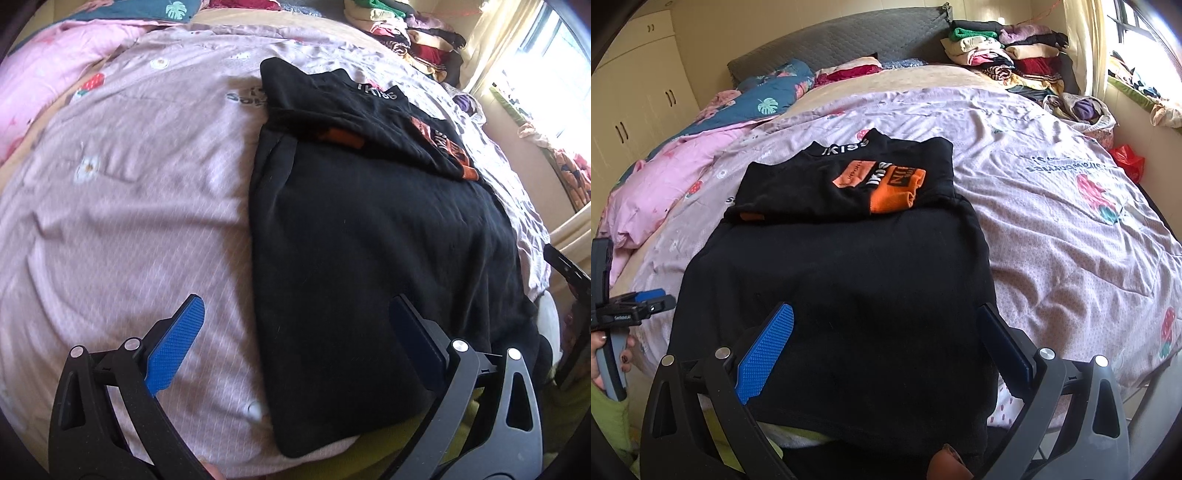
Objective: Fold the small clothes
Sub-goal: 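Close the left tool on the shirt hem while the right tool grasps the hem too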
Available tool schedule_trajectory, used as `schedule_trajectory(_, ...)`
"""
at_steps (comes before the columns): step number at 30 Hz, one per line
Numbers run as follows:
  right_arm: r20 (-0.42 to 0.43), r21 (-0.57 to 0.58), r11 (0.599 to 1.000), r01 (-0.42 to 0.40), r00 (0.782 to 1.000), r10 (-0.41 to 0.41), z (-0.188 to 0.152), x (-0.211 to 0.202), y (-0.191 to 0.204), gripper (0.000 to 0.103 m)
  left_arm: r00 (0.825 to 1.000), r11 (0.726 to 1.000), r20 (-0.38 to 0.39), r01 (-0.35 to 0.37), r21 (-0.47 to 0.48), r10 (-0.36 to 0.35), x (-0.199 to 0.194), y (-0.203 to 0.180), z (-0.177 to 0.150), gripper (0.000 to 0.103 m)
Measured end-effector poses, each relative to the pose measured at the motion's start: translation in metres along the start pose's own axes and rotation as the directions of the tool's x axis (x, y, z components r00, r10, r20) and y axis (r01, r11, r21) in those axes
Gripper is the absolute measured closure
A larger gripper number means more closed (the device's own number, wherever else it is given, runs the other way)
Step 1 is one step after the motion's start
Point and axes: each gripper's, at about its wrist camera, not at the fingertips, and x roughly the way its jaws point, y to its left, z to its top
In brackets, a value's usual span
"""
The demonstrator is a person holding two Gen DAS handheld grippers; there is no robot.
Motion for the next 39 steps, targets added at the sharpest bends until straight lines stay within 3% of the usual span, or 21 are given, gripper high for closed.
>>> schedule_trajectory(7,-0.011,0.009,1.0,0.011,1.0,-0.011,-0.008,-0.001,-0.007,0.004,0.996,0.997,-0.044,0.078,-0.022,-0.079,-0.004,0.006,-0.025,0.036)
schedule_trajectory(16,-0.033,0.057,0.997,0.043,0.999,-0.041,-0.019,-0.002,-0.028,0.004,0.984,0.992,-0.126,0.124,-0.026,-0.126,0.013,-0.006,-0.051,0.042)
schedule_trajectory(20,-0.052,0.079,0.996,0.047,0.998,-0.043,-0.026,-0.003,-0.039,0.004,0.984,0.991,-0.118,0.127,-0.035,-0.131,0.015,-0.011,-0.058,0.043)
schedule_trajectory(24,-0.09,0.097,0.995,0.034,0.996,-0.025,-0.038,0.0,-0.053,0.004,0.987,0.99,-0.097,0.117,-0.081,-0.124,0.015,-0.007,-0.059,0.062)
schedule_trajectory(26,-0.116,0.118,0.993,0.005,0.993,0.009,-0.046,0.003,-0.059,0.004,0.988,0.989,-0.091,0.113,-0.099,-0.122,0.016,-0.004,-0.058,0.078)
schedule_trajectory(28,-0.144,0.125,0.992,-0.008,0.989,0.026,-0.052,0.007,-0.063,0.004,0.988,0.987,-0.087,0.115,-0.111,-0.125,0.017,-0.001,-0.057,0.088)
schedule_trajectory(32,-0.173,0.108,0.994,-0.035,0.983,0.054,-0.061,0.01,-0.063,0.006,0.987,0.986,-0.079,0.129,-0.106,-0.138,0.012,0.0,-0.054,0.097)
schedule_trajectory(37,-0.207,0.113,0.991,-0.068,0.974,0.091,-0.067,0.017,-0.062,0.023,0.987,0.985,-0.054,0.147,-0.095,-0.152,0.002,-0.001,-0.047,0.099)
schedule_trajectory(39,-0.222,0.141,0.985,-0.099,0.966,0.129,-0.07,0.022,-0.064,0.043,0.987,0.984,-0.041,0.152,-0.093,-0.157,-0.002,-0.001,-0.045,0.099)
